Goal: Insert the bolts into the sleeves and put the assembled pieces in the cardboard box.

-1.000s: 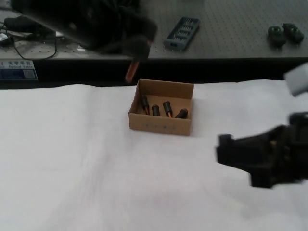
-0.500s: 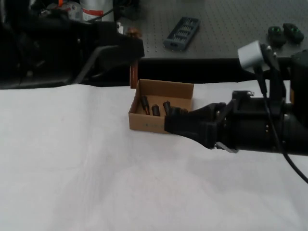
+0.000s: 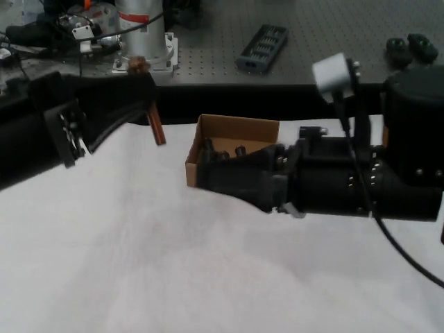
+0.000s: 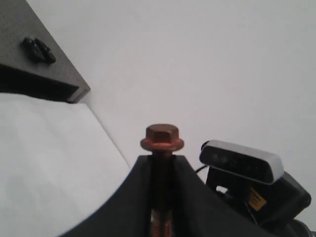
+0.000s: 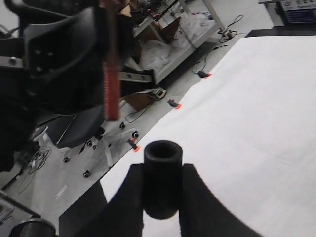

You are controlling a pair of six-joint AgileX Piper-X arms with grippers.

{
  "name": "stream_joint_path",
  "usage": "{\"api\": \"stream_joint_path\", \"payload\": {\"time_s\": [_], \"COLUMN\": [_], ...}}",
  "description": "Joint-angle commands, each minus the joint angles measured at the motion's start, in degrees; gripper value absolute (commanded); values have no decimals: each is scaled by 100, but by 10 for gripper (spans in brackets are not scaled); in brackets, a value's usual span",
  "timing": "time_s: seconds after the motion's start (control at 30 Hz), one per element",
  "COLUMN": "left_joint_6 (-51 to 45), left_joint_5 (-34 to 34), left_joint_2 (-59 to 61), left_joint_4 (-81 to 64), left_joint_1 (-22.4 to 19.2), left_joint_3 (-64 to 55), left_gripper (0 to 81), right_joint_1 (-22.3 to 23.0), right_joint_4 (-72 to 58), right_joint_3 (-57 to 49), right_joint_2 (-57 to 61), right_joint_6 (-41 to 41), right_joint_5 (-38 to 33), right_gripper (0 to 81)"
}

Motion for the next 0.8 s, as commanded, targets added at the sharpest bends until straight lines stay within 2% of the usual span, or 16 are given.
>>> {"api": "stream_joint_path", "payload": {"time_s": [0.0, 0.27, 0.57, 0.77], "left_joint_6": [80, 407, 2259, 2303], "left_joint_5": [381, 726, 743, 770], "left_joint_2": [-68, -68, -68, -52], "left_joint_4": [226, 1151, 3716, 3903], "left_joint_1": [32, 296, 326, 284], "left_joint_3": [-16, -91, -1097, -1152], "left_gripper": [6, 6, 6, 6], "right_joint_1": [222, 265, 265, 265], "right_joint_4": [-75, 523, 1356, 1451], "right_joint_3": [-185, -235, -493, -491], "right_joint_2": [185, 258, 258, 258], "right_joint_6": [-164, -725, -1496, -1541], "right_joint_5": [-200, -198, -198, -198], "right_gripper": [19, 19, 19, 19]}}
